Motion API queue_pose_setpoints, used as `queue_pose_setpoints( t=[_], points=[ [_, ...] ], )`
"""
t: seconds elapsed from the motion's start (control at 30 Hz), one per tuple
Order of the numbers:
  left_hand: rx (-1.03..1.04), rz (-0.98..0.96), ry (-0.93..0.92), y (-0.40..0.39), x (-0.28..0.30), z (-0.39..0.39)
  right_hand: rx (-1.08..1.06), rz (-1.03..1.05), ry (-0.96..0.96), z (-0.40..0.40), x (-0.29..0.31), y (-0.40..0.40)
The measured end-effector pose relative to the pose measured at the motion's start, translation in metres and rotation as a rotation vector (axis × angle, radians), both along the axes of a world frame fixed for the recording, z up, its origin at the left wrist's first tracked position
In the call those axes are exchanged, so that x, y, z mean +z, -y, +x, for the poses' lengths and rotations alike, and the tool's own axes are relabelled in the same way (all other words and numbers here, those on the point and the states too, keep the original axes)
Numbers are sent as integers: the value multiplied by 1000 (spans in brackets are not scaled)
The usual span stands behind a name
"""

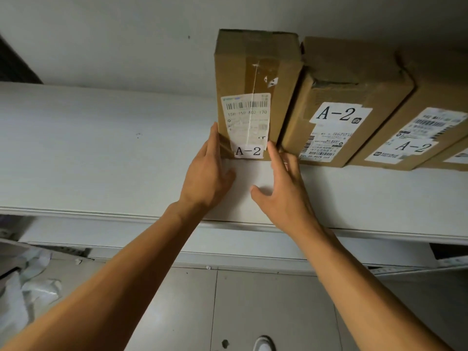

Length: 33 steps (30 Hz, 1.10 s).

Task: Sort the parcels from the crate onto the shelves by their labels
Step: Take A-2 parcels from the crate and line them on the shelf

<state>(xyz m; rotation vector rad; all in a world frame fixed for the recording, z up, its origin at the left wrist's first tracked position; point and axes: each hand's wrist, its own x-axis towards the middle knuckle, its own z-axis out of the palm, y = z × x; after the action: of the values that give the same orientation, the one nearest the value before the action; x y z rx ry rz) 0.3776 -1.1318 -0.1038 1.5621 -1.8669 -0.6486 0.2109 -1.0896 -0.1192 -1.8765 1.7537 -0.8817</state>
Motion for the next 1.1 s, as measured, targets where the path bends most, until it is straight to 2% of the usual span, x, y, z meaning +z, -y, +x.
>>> queue_pose_setpoints(
  t=[0.13,0.27,0.37,0.47,0.63,0.8,0.9,1.0,1.1],
  points=[
    [-31,127,254,-28,5,16,24,107,-113,-4,16,-17],
    [-89,191,519,-82,16,36,102,323,-285,-4,37,-62],
    [-106,281,615,-125,34,47,176,437,-336,-3,67,-100],
    [-143,287,681,-168,61,54,216,414,-411,-5,101,-133],
    [-95,292,701,-230,103,66,263,355,-447,6,137,-186],
    [255,328,560,-277,124,66,267,324,-310,29,140,-207],
    [346,363,540,-297,126,68,312,322,-218,35,139,-208],
    [408,377,569,-319,129,71,415,309,-250,27,140,-202],
    [543,420,516,-343,129,58,518,300,-265,17,142,-197]
  ],
)
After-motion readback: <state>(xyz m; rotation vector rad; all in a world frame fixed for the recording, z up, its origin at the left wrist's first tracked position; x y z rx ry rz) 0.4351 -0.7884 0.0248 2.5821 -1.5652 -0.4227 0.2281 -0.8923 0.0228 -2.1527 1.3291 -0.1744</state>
